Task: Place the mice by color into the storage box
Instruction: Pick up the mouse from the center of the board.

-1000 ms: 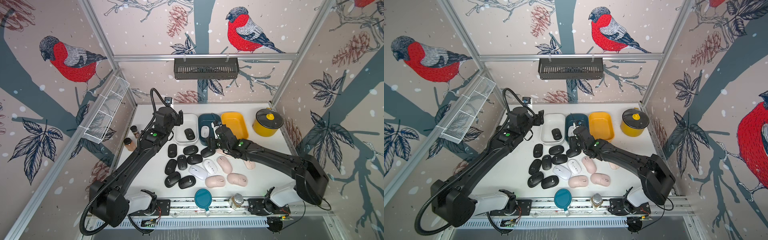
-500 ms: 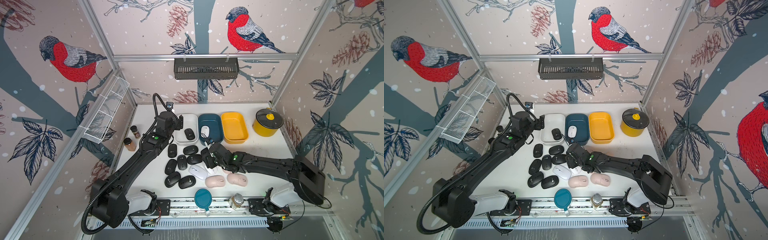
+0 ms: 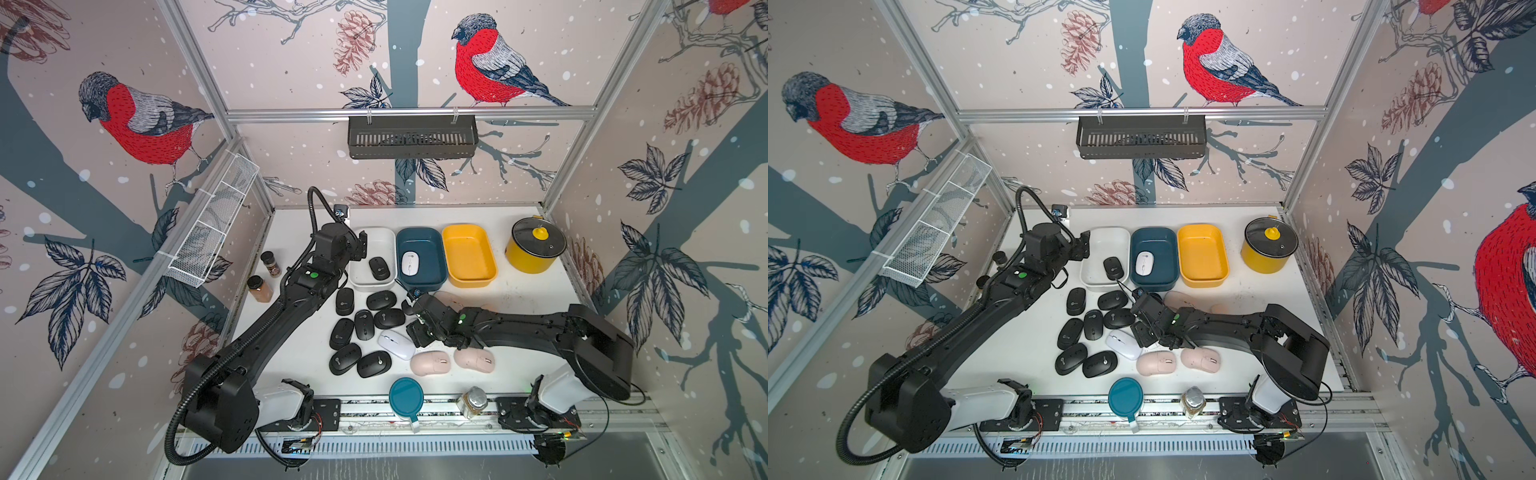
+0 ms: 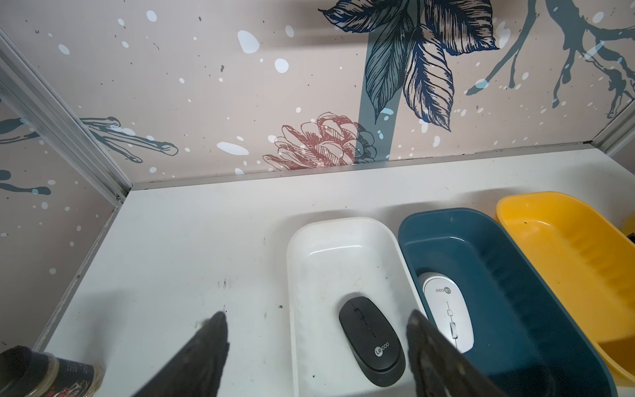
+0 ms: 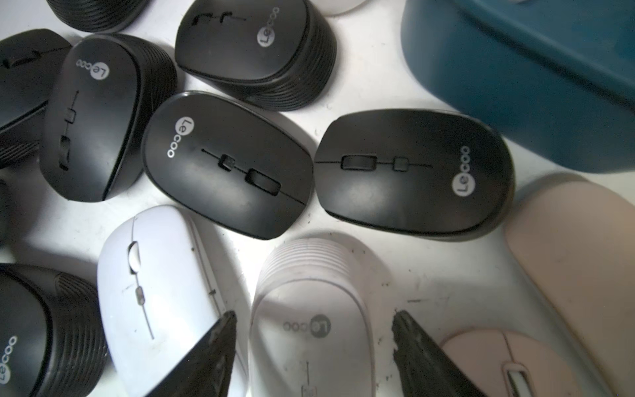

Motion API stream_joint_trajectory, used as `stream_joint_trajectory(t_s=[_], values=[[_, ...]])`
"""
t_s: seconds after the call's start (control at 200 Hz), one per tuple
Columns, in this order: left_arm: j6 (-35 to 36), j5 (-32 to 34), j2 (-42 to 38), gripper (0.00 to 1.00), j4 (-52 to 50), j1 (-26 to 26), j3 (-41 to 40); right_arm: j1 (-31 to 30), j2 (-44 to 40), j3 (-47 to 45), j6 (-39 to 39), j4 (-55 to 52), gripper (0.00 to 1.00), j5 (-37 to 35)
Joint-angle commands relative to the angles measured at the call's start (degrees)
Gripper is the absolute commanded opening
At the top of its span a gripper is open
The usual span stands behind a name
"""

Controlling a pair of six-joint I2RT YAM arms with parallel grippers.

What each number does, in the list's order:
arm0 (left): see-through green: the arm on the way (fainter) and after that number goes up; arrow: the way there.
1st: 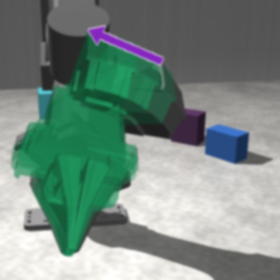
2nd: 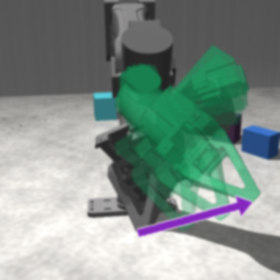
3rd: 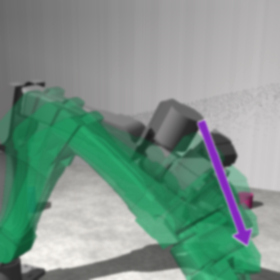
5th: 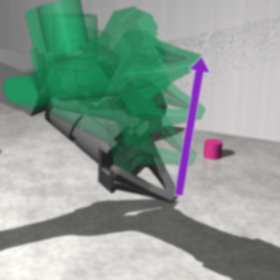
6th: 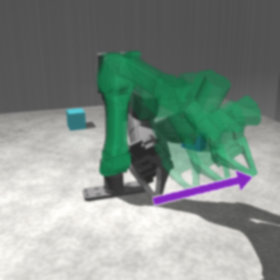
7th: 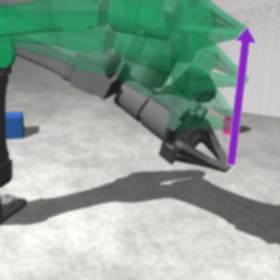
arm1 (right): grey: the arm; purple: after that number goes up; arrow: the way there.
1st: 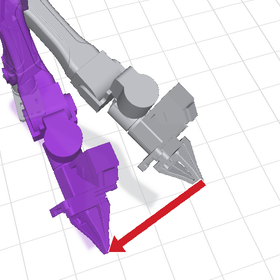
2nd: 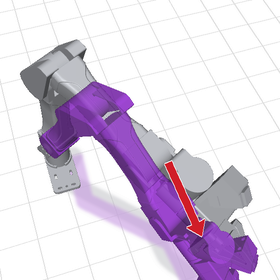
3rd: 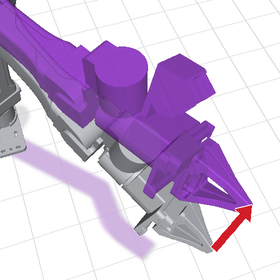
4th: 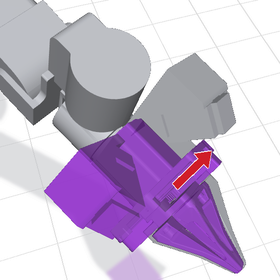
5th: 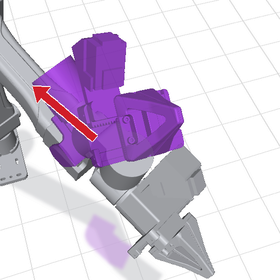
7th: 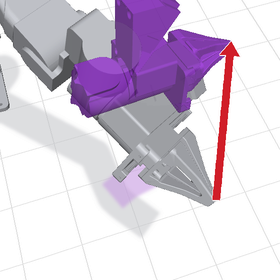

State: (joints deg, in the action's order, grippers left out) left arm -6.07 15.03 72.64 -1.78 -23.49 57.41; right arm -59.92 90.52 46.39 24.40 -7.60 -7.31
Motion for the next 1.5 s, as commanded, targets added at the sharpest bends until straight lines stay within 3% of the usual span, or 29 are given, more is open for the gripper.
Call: stream_joint_trajectory(t_s=[0.0, 0.93, 1.156, 1.496], values=[[0.35, 0.49, -0.01, 0.8, 2.0, -0.07, 0.07, -0.41, 0.5, -0.01, -0.9, 0.39, 0.73, 0.37], [0.94, 1.01, -0.3, 0.8, 2.04, -0.07, 0.07, -0.67, 5.62, -0.1, 0.13, -0.14, 0.65, -4.8], [1.58, 2.18, -0.5, 0.8, 2.02, -0.07, 0.07, -0.64, 4.96, 1.01, 0.82, -0.91, 0.57, -5.51], [1.55, 1.67, -0.46, 0.8, 1.98, -0.07, 0.07, -0.44, 1.42, 2.14, 2.25, -1.28, 0.56, -5.6]])
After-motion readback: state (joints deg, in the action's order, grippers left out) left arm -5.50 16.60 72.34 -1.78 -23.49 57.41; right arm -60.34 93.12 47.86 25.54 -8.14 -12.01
